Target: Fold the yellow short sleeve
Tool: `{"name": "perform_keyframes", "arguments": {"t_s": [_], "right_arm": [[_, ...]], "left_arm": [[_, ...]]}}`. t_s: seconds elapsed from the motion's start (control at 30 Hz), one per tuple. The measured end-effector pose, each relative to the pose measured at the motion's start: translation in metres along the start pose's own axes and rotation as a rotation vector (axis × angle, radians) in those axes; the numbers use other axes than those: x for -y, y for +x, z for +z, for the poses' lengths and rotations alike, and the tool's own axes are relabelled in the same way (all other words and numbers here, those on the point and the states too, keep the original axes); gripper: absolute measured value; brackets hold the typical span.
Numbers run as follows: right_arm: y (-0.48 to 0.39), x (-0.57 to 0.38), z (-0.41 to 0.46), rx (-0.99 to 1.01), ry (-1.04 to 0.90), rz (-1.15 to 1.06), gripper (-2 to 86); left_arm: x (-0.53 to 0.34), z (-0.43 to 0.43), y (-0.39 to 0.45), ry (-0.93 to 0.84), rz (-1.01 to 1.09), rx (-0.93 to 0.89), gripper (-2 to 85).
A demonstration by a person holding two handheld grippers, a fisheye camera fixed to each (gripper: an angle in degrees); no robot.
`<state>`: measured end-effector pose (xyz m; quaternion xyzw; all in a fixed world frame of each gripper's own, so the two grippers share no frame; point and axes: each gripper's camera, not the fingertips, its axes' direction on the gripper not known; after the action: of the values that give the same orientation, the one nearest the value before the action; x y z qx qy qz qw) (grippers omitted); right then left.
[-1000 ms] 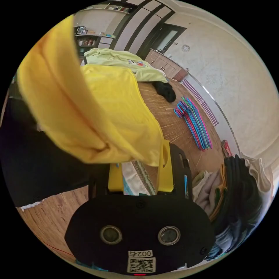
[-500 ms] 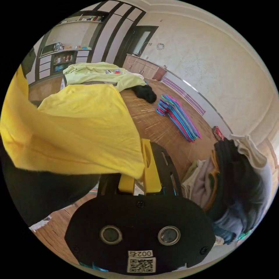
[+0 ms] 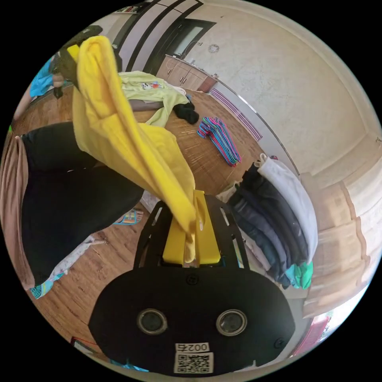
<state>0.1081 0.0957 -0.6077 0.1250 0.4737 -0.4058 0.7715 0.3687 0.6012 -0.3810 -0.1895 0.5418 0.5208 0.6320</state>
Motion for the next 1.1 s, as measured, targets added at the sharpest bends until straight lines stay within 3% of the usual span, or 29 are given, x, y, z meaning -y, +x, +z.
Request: {"name": "perform_keyframes", "arguments": {"t_s": [0.2,0.53,0.73,0.9,1.1], "right_arm": [[-0.001,0.036,-0.036,0.047,-0.053,0.003,-0.7],[0.081,0.202,-0.029,-0.146,-0.052,0.014,-0.8],[0.133,0.263,-0.047,-0.301,-0.045,0.157,-0.7],[0.122,0.261,-0.041,-0.304,-0.026,0.194,-0.6],[0.041,0.203,0.044,-0.144,-0.150,0.106,-0.5]], "left_arm": [[-0.004,-0.029,0.015,-0.013,0.151,0.068,-0.9],[0.054,-0.065,-0.045,-0.130,0.366,0.737,-0.9],[0.092,-0.086,-0.086,-0.021,0.342,1.015,-0.9],[0.081,-0.089,-0.109,0.099,0.235,0.934,-0.9],[-0.001,-0.007,-0.117,0.014,0.240,0.665,-0.9]]}}
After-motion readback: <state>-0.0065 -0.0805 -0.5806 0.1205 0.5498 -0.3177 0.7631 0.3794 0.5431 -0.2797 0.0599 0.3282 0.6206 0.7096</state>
